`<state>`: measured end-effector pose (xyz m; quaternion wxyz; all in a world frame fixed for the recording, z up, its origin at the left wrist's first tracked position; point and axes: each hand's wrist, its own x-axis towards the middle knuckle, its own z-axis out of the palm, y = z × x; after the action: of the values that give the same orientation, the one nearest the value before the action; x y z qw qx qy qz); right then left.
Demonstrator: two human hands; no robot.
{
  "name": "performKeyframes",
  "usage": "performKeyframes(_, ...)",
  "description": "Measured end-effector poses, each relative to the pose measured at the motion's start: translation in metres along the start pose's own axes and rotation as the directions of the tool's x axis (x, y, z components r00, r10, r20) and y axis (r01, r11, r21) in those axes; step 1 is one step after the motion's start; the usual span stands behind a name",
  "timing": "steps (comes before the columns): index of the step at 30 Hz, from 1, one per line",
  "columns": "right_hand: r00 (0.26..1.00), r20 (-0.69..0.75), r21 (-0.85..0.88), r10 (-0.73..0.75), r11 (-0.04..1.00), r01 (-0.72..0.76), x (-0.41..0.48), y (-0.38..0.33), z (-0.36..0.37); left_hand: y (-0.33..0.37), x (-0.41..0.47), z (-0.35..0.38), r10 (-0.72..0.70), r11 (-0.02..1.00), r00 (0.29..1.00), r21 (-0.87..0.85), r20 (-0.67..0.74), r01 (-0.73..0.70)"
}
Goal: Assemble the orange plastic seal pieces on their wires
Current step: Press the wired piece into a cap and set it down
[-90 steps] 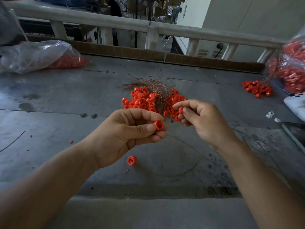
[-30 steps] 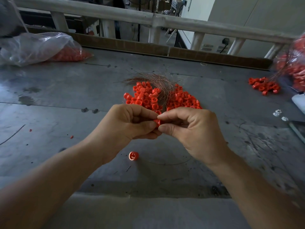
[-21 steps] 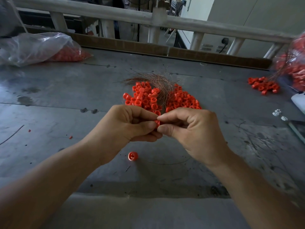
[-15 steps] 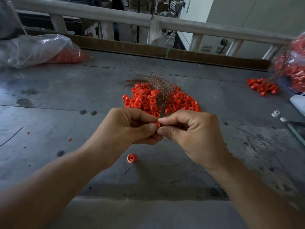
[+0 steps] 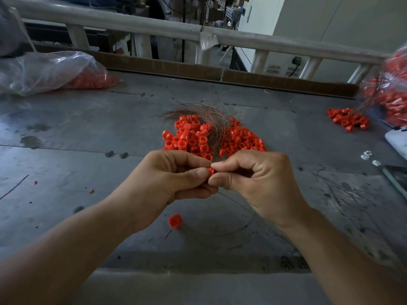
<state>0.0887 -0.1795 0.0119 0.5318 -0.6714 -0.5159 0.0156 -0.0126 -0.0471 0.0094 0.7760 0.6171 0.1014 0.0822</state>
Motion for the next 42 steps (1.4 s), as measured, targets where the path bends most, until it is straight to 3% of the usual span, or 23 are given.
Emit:
performKeyframes(6, 0.992, 0.098, 0.103, 0.083, 0.990, -0.093, 0.000, 0.001, -0.002, 0.004, -0.003, 0.000, -0.008, 1.000, 0.998, -0.010, 0.058, 0.009)
performKeyframes(12, 0.951, 0.298, -0.043, 0.083, 0.996, -0.074, 0.002, -0.001, -0.007, 0.004, -0.005, 0.000, -0.047, 0.999, 0.992, 0.001, 0.116, 0.047)
performKeyframes(17, 0.960, 0.280, -0.161, 0.025, 0.987, 0.021, 0.003, -0.002, -0.005, 0.003, -0.004, 0.000, -0.026, 0.999, 0.992, -0.015, 0.121, 0.028)
performKeyframes(23, 0.957, 0.289, -0.235, 0.036, 0.972, 0.034, -0.001, 0.001, 0.001, -0.001, -0.005, 0.004, 0.086, 0.970, 0.987, 0.214, 0.133, -0.113)
performKeyframes(33, 0.956, 0.280, -0.179, 0.083, 0.983, -0.033, -0.003, -0.007, 0.004, 0.000, -0.008, 0.006, 0.070, 0.984, 0.988, 0.154, 0.141, -0.092)
performKeyframes(42, 0.917, 0.320, -0.023, 0.240, 0.969, -0.245, 0.001, -0.007, -0.004, 0.004, -0.004, -0.001, -0.004, 0.994, 0.996, 0.106, 0.093, -0.006)
